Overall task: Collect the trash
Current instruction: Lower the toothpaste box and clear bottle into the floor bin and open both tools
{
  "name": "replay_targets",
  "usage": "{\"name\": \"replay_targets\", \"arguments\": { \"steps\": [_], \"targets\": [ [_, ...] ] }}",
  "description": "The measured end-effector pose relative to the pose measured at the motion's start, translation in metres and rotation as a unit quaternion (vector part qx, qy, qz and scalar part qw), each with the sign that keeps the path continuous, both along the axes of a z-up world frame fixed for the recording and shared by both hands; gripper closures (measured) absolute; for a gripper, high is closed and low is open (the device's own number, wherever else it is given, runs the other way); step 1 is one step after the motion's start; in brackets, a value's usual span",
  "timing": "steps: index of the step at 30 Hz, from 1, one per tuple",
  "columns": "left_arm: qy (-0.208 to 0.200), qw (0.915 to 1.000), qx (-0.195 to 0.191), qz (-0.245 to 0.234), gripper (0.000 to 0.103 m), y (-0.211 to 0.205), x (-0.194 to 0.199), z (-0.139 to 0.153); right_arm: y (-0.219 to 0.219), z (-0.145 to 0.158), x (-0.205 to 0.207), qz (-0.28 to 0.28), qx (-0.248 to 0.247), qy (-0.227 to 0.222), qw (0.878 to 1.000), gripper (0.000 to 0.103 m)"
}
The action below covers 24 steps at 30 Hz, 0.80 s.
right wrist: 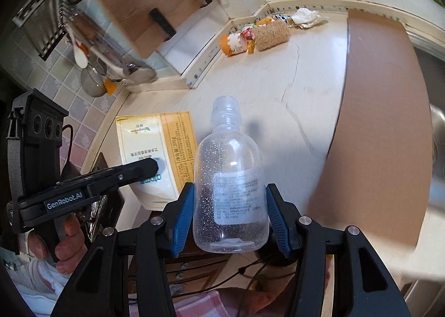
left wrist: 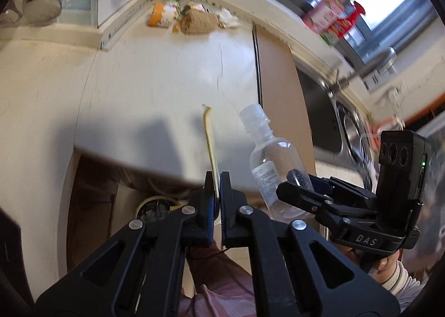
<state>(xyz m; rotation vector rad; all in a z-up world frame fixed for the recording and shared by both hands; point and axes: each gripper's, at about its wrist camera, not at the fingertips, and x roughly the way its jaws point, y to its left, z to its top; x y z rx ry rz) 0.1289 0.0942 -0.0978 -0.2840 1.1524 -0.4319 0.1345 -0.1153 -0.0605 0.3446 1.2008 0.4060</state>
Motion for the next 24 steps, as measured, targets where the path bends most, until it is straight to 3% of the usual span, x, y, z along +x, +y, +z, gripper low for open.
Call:
{"name": "replay_targets", "arguments": {
  "steps": [6,13,18,24],
  "targets": [
    [0.021,0.9989,0.016,-0.038,0.102,0.004,-0.053,-0.026,0.015,-0.017,-0.074,-0.02,0.002,0.015,1.0,0.052],
    [0.074,0.9955,0.031,-0.05,0.103,0.005,-0.097,-0.075,0.029,-0.063,-0.141,-0.022,-0.007,0.076,0.997,0.052],
    [0.103,0.9925,0.043,-0.048,0.103,0.004,-0.108,-0.124,0.037,-0.119,-0.17,-0.02,-0.026,0.128,0.991,0.052],
    [0.142,0.9866,0.065,-0.046,0.103,-0.002,-0.112,-0.218,0.038,-0.214,-0.189,-0.034,-0.03,0.187,0.981,0.052]
  ]
}}
